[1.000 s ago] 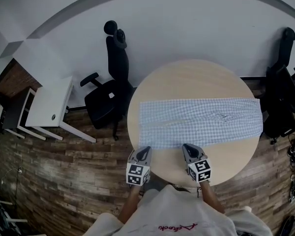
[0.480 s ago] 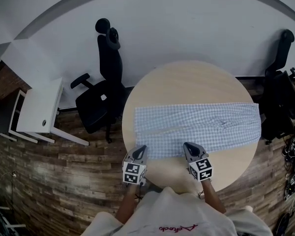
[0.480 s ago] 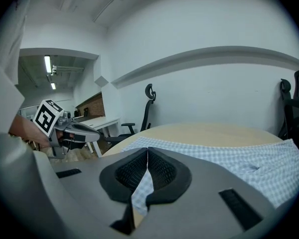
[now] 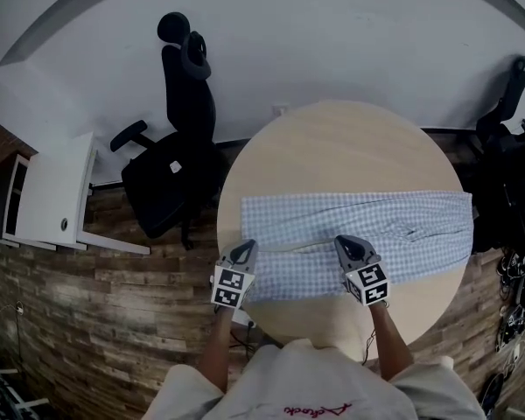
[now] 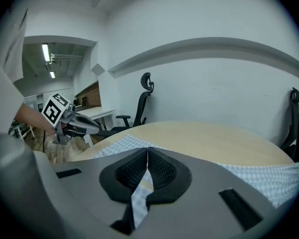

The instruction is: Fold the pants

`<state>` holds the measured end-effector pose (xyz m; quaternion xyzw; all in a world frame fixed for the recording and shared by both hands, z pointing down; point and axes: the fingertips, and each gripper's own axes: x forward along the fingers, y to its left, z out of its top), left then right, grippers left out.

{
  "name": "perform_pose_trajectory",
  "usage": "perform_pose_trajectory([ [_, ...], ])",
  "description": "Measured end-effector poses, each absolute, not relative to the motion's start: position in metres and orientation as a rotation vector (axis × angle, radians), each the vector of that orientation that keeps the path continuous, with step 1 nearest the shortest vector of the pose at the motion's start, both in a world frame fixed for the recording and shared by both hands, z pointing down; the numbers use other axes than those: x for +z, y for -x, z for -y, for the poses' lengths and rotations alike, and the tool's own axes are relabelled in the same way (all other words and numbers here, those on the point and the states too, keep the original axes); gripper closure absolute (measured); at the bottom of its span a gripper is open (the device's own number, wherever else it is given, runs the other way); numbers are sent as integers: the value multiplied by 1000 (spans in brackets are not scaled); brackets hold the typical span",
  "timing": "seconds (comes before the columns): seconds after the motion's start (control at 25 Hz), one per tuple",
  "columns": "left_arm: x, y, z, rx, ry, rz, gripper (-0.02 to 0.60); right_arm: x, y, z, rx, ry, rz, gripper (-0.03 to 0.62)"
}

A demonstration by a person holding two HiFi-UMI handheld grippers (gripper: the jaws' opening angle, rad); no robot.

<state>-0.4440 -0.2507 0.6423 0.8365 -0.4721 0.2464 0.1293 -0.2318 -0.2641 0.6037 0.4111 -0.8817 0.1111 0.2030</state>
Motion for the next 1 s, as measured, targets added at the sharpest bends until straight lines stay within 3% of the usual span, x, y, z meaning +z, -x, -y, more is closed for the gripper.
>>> perform_pose_trajectory([
  [0.28,677,461,305,990,-2523,1198,549,641,240,312,232,-1001,2344,565],
  [0.68,722,480,384,1642,-2669,780,549,699,261,388,-295,-427,2004,565],
  [1.0,750,487,405,1745,-2571,429,544,749,249,425,-156,-178,1861,562],
])
